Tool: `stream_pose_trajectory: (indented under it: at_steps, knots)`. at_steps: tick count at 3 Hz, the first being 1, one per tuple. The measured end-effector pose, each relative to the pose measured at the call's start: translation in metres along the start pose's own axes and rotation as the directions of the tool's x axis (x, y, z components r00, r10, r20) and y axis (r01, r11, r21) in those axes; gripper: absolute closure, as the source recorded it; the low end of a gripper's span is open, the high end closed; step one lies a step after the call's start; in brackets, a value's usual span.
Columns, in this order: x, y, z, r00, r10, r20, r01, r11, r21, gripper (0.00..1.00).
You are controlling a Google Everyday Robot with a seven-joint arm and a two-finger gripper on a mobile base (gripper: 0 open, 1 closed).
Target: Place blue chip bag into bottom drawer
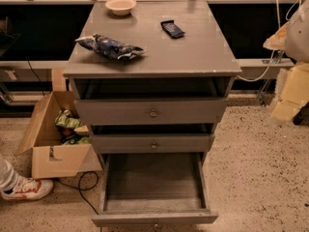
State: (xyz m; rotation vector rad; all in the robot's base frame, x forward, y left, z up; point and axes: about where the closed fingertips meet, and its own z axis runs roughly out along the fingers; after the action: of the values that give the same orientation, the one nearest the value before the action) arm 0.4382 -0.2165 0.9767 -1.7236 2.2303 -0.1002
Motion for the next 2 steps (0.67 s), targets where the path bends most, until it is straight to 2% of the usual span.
stream_pose_trajectory:
  at_steps: [1,2]
  knots:
    - [0.0,0.0,0.0,1.0,0.0,0.0,0.0,1.0,0.0,0.0]
    - [-0.012,-0.01,0.01,0.998,0.014,0.058,-0.013,0.9999,-0.007,0.0]
